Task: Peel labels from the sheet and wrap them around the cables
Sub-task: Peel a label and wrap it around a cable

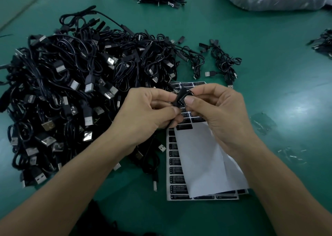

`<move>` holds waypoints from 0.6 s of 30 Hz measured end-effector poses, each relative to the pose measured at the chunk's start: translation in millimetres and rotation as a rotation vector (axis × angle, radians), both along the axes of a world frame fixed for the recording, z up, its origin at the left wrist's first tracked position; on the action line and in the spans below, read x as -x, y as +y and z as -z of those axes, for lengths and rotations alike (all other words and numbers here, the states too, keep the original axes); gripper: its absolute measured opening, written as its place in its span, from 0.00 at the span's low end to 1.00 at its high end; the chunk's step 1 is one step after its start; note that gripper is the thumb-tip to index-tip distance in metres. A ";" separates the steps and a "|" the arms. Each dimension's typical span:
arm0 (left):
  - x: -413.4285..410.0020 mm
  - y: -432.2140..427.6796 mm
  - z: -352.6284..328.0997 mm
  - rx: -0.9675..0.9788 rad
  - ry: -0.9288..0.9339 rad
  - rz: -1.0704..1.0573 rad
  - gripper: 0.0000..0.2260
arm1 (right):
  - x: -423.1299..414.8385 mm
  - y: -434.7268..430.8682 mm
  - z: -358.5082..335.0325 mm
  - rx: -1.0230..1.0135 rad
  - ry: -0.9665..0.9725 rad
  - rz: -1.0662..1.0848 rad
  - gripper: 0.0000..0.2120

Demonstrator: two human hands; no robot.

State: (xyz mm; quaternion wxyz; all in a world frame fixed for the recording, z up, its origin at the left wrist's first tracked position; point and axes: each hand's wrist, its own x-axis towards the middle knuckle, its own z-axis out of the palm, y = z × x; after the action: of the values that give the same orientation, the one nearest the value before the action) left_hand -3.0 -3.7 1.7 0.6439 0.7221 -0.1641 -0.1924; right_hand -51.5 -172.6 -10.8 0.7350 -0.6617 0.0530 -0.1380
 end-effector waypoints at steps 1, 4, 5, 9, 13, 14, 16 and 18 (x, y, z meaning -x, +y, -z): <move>0.2 -0.4 -0.2 -0.002 -0.001 0.001 0.07 | -0.2 0.2 -0.1 0.003 -0.004 -0.005 0.12; 0.8 -1.2 -0.6 -0.002 0.001 -0.002 0.07 | -0.4 0.3 -0.7 0.014 0.000 -0.019 0.13; 0.7 -1.2 -0.4 -0.002 0.001 -0.003 0.07 | -0.4 0.3 -0.7 0.017 0.004 -0.022 0.14; 0.1 -0.5 -0.1 0.001 0.009 -0.004 0.07 | -0.2 0.5 -0.4 0.030 0.011 -0.019 0.13; -0.2 -0.3 0.6 -0.006 0.013 -0.005 0.07 | 0.5 0.7 -0.6 0.059 0.012 0.005 0.11; -0.5 -0.5 0.9 -0.006 0.016 -0.007 0.07 | 0.7 0.5 -0.5 0.069 0.015 0.012 0.11; -0.8 -1.0 1.2 -0.009 0.025 -0.012 0.07 | 1.0 0.8 -0.2 0.080 0.017 0.024 0.12; -1.3 -1.2 1.3 -0.017 0.022 -0.010 0.07 | 0.8 1.4 -0.1 0.088 0.011 0.024 0.14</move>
State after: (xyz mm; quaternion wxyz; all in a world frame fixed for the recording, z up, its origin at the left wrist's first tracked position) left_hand -1.7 -4.9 0.4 0.6404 0.7264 -0.1516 -0.1983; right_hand -52.3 -171.1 -10.7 0.7032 -0.6935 0.0587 -0.1453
